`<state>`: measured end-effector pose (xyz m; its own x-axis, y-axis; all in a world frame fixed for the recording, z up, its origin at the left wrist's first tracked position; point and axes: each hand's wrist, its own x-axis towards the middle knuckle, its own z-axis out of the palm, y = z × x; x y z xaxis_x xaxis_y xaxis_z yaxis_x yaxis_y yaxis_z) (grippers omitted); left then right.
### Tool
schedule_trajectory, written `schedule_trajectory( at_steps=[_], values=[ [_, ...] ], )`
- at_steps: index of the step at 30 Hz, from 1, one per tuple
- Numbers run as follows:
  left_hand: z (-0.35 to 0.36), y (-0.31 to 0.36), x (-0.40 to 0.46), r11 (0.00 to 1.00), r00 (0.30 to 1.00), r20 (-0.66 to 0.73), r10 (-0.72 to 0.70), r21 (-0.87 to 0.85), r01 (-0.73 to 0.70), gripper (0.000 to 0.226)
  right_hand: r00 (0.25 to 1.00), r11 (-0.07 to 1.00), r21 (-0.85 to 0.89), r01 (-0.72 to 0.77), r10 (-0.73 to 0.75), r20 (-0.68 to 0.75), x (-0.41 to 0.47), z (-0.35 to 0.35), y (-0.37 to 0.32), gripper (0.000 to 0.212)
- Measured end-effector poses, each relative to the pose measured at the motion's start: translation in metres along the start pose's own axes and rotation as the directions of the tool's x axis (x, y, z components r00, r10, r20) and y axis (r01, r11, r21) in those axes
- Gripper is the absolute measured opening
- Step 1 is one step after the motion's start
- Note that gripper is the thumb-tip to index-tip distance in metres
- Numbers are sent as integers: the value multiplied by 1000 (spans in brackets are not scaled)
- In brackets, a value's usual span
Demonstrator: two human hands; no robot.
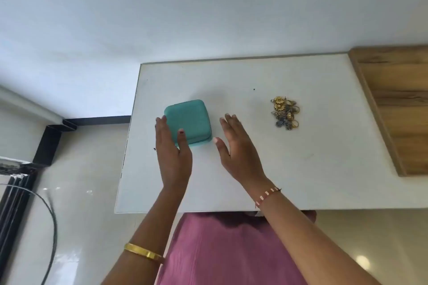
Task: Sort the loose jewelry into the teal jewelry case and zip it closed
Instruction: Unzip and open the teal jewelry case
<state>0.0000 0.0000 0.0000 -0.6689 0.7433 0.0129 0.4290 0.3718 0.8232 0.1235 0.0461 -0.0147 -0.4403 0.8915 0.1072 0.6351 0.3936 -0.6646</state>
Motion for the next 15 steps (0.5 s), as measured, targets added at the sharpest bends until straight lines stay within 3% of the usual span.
schedule_trajectory(
  at_steps=[5,11,15],
  values=[
    [11,-10,26,978,981,-13,-193,-85,191,50,994,969,230,-88,72,77,27,18,-10,56],
    [24,-13,25,977,978,-74,-196,-101,188,48,992,939,319,-125,118,43,33,31,-9,62],
    [37,-5,13,987,992,-20,-126,-99,123,50,980,901,396,-178,200,-14,21,20,9,63]
  ],
)
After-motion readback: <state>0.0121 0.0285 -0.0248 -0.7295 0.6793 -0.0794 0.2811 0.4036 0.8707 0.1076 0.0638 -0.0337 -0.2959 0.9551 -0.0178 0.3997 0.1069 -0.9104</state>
